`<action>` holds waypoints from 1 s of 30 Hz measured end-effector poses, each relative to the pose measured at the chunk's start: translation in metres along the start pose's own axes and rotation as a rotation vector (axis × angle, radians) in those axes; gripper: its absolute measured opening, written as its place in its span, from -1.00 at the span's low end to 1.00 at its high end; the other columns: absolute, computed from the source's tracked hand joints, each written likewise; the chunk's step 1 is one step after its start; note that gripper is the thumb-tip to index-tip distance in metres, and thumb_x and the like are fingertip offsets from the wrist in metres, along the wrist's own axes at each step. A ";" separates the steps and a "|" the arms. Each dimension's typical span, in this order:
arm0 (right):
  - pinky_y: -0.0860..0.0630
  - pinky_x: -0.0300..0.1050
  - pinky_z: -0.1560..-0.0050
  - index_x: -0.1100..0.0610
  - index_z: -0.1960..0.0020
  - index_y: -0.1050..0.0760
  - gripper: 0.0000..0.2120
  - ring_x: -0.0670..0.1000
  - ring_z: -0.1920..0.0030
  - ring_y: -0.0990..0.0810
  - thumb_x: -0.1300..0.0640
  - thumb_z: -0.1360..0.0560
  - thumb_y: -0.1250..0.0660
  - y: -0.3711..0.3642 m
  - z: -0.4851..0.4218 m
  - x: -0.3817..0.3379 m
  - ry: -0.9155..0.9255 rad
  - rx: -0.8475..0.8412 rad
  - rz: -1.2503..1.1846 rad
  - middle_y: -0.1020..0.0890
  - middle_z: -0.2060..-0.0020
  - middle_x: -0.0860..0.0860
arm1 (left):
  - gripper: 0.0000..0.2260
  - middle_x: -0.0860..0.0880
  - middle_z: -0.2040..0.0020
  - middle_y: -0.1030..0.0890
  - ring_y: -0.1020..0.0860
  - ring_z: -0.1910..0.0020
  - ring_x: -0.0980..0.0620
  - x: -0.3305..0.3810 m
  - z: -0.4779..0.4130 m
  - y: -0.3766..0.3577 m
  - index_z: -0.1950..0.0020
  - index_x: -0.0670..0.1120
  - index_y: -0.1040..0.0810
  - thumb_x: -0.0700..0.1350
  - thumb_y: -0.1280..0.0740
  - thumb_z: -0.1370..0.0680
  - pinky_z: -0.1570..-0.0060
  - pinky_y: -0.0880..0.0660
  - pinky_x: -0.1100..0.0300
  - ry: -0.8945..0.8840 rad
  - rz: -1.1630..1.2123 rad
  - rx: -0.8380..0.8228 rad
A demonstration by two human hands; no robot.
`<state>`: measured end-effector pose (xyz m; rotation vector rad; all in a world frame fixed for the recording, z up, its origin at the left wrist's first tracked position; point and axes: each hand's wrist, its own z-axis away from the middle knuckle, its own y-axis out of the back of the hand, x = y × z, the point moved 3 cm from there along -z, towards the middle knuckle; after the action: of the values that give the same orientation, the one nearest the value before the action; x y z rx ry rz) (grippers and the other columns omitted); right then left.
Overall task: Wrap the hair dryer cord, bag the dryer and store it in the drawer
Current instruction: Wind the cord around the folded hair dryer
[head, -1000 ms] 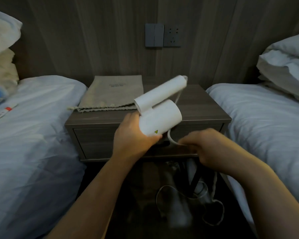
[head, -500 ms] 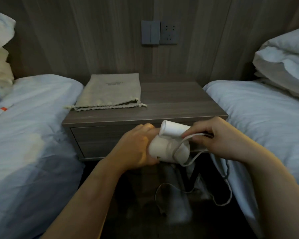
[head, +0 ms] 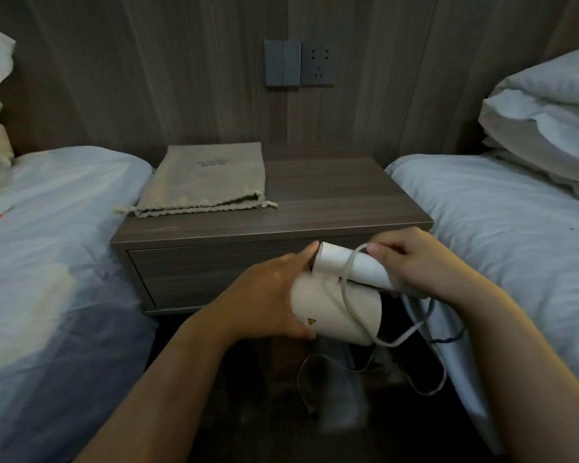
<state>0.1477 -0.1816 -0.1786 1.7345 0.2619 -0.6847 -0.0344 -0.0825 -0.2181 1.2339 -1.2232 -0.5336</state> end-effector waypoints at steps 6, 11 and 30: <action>-0.32 -0.08 0.30 0.12 0.46 -0.36 -0.61 0.00 0.40 -0.42 0.08 -0.53 -0.22 0.002 -0.001 0.007 -0.058 0.112 0.053 -0.41 0.53 -0.01 | 0.11 0.00 -0.34 -0.39 -0.40 -0.23 0.05 0.022 -0.001 -0.015 -0.28 0.41 0.46 0.09 -0.50 -0.30 -0.15 -0.38 0.17 -0.102 -0.109 0.044; -0.35 -0.05 0.26 0.12 0.46 -0.35 -0.60 0.01 0.38 -0.43 0.06 -0.54 -0.21 -0.001 0.000 0.006 -0.059 0.090 0.045 -0.43 0.51 0.01 | 0.10 -0.19 -0.23 -0.48 -0.49 -0.13 -0.15 0.023 -0.007 -0.027 -0.42 0.22 0.23 0.12 -0.55 -0.21 -0.13 -0.41 -0.04 -0.259 -0.325 0.141; -0.33 -0.35 0.63 0.17 0.13 -0.63 -0.68 -0.15 0.59 -0.40 0.09 -0.16 -0.57 -0.025 -0.008 0.068 -0.374 -0.246 -1.242 -0.56 0.49 0.00 | -0.04 0.19 -0.30 -0.42 -0.47 -0.21 0.22 -0.003 -0.005 -0.015 -0.28 0.55 -0.07 -0.01 -0.59 -0.14 -0.11 -0.47 0.25 0.072 0.638 0.049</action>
<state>0.1916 -0.1795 -0.2368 1.0251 1.1376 -1.7410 -0.0267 -0.0825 -0.2317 0.8244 -1.4816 0.0111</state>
